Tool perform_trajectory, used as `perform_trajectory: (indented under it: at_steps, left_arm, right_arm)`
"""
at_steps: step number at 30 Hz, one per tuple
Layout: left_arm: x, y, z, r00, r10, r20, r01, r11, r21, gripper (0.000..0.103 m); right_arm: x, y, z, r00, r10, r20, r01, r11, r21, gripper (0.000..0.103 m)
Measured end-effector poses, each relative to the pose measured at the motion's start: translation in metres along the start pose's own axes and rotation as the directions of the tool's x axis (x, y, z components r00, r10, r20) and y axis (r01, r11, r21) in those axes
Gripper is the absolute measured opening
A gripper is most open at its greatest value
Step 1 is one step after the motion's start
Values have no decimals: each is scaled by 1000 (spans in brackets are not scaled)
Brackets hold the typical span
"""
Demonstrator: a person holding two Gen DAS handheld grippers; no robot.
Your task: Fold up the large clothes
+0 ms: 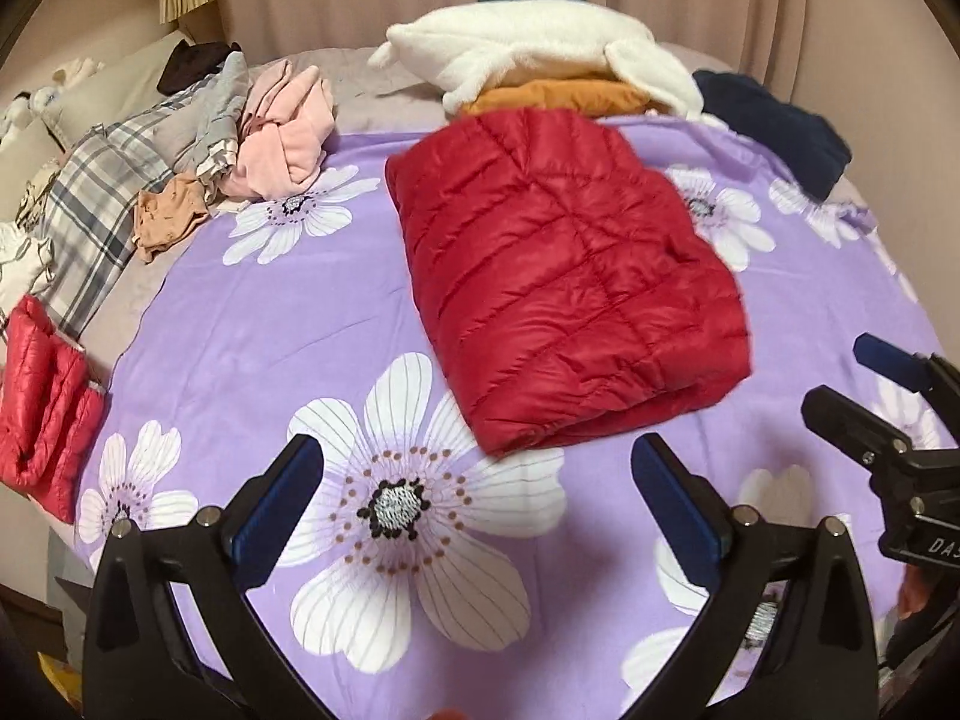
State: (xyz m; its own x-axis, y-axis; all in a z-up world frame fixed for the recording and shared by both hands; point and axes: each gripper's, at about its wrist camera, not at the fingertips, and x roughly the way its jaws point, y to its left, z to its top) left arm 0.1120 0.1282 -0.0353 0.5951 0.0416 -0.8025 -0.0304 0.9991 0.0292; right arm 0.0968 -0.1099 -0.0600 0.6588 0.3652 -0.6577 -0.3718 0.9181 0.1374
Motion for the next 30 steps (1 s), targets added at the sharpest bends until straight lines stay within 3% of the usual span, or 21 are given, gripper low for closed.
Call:
perform_trajectory:
  at_steps: [12, 30]
  left_arm:
    - [-55, -3, -7, 998, 40, 44, -38, 998, -51, 103]
    - [-60, -15, -13, 999, 17, 32, -15, 999, -43, 103]
  right_arm:
    - [-36, 9, -3, 999, -31, -9, 31, 999, 38, 93]
    - [-40, 9, -13, 999, -39, -26, 41, 998, 55, 94]
